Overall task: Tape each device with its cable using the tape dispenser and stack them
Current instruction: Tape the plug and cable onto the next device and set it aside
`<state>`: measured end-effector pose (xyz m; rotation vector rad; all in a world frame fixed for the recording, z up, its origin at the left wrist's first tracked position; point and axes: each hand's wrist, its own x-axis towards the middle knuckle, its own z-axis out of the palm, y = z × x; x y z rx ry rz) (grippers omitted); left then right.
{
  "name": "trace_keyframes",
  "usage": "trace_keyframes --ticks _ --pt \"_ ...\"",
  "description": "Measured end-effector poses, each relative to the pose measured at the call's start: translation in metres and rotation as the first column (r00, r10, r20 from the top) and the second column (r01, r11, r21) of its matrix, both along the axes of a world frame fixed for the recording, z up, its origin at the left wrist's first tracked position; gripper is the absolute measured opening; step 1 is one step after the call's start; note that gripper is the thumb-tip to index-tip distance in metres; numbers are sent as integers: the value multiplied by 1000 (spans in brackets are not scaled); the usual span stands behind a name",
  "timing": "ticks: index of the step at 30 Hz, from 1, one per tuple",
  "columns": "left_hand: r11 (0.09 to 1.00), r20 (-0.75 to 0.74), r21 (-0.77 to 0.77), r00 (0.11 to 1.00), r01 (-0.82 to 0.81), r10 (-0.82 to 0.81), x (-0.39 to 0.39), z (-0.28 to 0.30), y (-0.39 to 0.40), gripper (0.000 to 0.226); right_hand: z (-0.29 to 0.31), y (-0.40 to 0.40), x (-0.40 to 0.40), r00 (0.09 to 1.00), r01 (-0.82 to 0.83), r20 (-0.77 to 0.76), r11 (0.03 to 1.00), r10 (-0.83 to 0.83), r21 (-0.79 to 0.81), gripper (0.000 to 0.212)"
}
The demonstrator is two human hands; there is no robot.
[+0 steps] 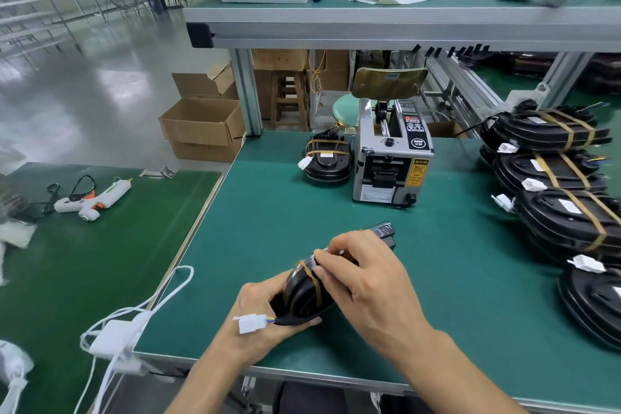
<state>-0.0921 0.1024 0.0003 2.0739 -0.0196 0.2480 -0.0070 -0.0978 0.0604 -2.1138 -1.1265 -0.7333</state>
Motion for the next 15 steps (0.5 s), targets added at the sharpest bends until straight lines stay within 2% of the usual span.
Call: trace_keyframes --ticks 2,8,15 --pt "1000 -4 0 1000 2 -2 0 -2 1 46 -7 1 -2 999 -14 44 999 12 43 16" --pt "1000 -25 12 1000 -6 6 0 -3 2 43 -19 -1 3 992 -126 33 989 124 73 30" --pt "999 -37 27 998 -41 42 0 0 1 42 -20 2 7 992 -125 42 990 122 59 31"
